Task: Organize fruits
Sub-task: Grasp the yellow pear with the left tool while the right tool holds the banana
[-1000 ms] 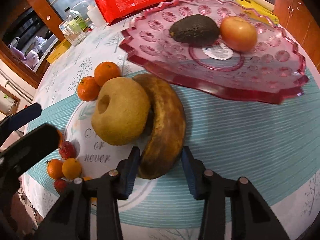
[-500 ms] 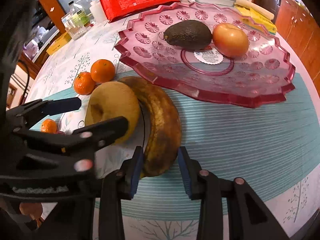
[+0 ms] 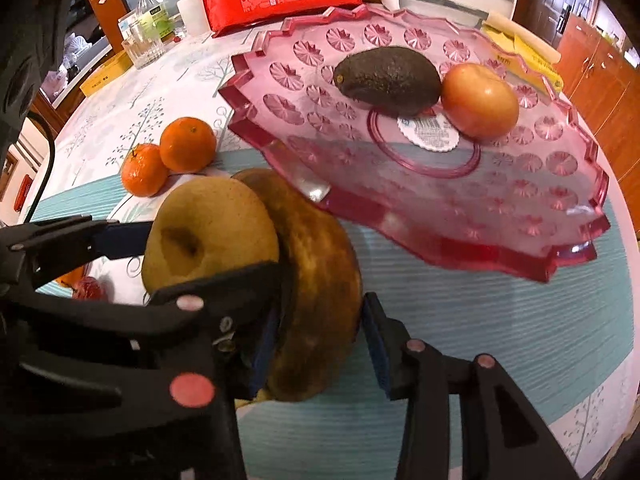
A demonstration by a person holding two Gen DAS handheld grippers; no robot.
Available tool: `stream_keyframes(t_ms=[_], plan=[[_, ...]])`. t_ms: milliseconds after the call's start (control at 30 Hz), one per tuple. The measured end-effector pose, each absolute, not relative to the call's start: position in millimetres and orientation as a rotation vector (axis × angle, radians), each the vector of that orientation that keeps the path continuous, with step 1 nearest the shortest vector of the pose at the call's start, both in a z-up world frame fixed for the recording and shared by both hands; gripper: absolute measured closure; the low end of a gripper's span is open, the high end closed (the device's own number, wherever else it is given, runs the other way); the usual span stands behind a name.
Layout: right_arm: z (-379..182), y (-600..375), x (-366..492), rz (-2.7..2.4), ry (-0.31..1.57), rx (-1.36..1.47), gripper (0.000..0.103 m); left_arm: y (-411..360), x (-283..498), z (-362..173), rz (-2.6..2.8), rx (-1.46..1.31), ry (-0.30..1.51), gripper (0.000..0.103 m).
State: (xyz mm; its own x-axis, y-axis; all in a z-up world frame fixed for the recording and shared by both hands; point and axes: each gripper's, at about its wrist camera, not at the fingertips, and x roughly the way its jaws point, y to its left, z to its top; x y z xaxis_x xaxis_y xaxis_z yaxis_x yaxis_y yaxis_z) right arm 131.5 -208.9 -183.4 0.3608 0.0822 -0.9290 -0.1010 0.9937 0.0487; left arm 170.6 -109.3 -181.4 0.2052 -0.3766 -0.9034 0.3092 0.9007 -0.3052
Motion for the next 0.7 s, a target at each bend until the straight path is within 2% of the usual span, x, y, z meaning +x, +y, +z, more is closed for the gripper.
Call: stream_keyframes(t_ms=[300, 700], plan=[[-182.8, -213.2, 129.1, 0.136, 1.179, 0.009, 0.065, -101.0, 158.9, -176.7, -0.467, 0.005, 1.237, 0.036], [-154.8, -200.9, 93.7, 0.233, 1.102, -0.024, 0.068, -50.8, 118.8, -145.8, -0.399, -0.018, 1.2, 0.035]])
